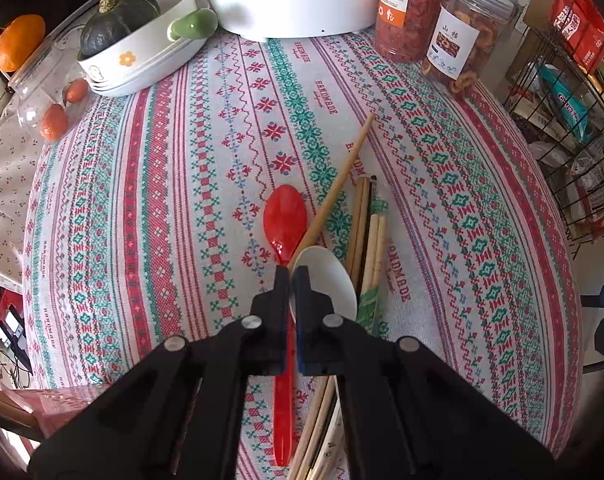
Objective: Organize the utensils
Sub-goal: 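Grasp the white spoon with the left gripper and lift it, then lower the white spoon into the pink basket with the left gripper while the right gripper grasps wooden chopsticks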
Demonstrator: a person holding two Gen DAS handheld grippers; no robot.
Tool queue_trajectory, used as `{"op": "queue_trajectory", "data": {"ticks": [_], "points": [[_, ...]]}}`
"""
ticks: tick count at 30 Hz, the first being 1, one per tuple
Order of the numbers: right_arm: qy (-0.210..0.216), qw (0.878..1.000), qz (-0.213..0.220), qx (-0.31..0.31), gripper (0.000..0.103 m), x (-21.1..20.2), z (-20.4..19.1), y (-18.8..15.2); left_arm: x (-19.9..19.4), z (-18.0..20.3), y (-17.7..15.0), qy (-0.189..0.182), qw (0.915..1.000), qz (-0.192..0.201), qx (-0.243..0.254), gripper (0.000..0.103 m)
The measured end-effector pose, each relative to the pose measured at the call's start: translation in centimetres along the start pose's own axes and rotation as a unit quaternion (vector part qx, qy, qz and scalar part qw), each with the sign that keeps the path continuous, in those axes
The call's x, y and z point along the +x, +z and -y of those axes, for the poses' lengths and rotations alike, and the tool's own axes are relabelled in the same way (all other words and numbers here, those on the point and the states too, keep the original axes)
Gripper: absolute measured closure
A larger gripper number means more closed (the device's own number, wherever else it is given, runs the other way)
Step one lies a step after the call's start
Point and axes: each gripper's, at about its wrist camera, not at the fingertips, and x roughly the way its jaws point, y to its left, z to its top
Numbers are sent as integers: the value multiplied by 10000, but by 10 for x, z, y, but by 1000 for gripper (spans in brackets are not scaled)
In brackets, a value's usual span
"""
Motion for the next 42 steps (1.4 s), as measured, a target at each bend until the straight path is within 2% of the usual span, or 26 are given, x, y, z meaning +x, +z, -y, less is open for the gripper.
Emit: {"op": "queue_trajectory", "data": {"ticks": [3, 10, 14, 18, 19, 22, 24, 27, 32, 37, 40, 42], "points": [[-5, 10000, -19, 88, 24, 2, 3, 1, -15, 3, -5, -122, 9997, 213, 6, 102], [41, 9999, -60, 137, 24, 5, 2, 1, -70, 10, -28, -127, 9945, 1014, 239, 102], [138, 9998, -64, 126, 24, 12, -4, 2, -109, 9, -46, -85, 9848, 1675, 442, 102], [489, 9982, -186, 282, 26, 30, -13, 6, -143, -6, -65, -136, 9734, 2194, 651, 102], [575, 9975, -244, 320, 28, 37, -16, 7, -150, -12, -68, -139, 9705, 2306, 688, 102], [785, 9954, -402, 372, 44, 56, -31, 10, -172, -30, -82, -156, 9636, 2587, 652, 102], [883, 9941, -490, 395, 57, 69, -43, 11, -184, -46, -90, -233, 9608, 2718, 492, 102], [954, 9934, -541, 350, 70, 85, -60, 14, -199, -71, -101, -320, 9558, 2916, 187, 102], [769, 9949, -632, 149, 81, 112, -89, 17, -212, -98, -110, -329, 9481, 3157, -194, 102], [248, 9981, -534, -197, 92, 121, -111, 17, -214, -118, -115, -284, 9431, 3280, -463, 102], [-237, 9958, -543, -693, 93, 120, -126, 11, -216, -127, -116, -82, 9342, 3507, -647, 102], [-326, 9948, -537, -808, 93, 118, -129, 7, -217, -134, -119, 173, 9240, 3746, -753, 102]]}}
